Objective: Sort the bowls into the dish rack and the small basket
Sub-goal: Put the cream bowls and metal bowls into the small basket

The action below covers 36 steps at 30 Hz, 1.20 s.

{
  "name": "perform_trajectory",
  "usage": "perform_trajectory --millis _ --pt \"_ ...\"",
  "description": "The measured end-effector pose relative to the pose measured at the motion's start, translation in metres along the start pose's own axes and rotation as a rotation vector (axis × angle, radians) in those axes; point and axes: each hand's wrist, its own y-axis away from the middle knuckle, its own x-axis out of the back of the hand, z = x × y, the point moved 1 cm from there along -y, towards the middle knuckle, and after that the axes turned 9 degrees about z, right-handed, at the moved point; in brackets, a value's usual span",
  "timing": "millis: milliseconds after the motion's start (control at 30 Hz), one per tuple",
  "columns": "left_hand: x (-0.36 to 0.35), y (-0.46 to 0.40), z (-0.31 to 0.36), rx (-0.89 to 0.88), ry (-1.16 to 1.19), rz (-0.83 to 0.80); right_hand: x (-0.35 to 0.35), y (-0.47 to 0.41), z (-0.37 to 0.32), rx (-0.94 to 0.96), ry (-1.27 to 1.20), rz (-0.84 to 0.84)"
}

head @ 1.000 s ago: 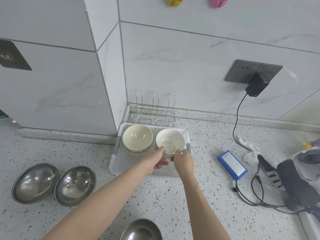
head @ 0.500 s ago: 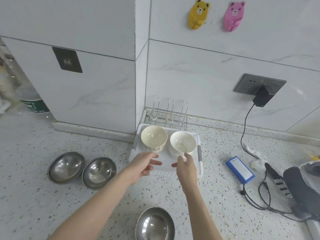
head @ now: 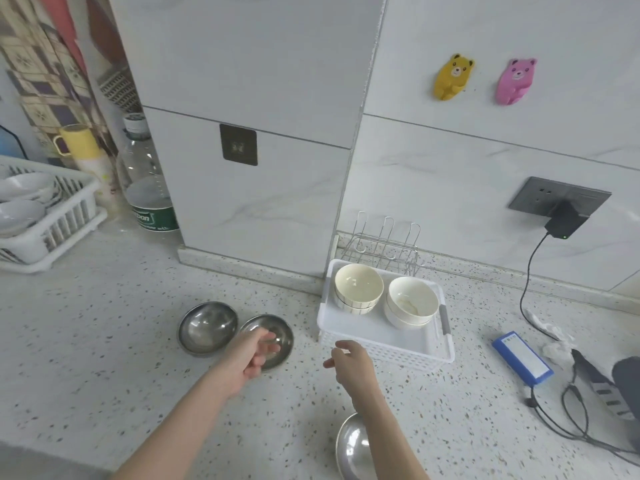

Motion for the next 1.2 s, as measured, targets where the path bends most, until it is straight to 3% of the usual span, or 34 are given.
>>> perform_trajectory --millis 200,433,800,1200 --pt "0.066 -0.007 -0.007 -0.021 -0.084 0.109 -0.059 0.018 0.004 -0.058 0.108 -0.047" --pt "0.133 -0.013 -0.013 -0.276 -0.308 0.464 -0.116 0.034 0.002 -0.12 0.088 0.03" --pt "0.148 -0.039 -0.005 -0.089 -0.308 0.231 -0.138 0.031 -0.004 -0.222 -0.119 0.142" --pt "0.143 -0.059 -0.006 -0.144 -0.314 0.145 -0.124 0.063 -0.003 -0.247 -0.238 0.261"
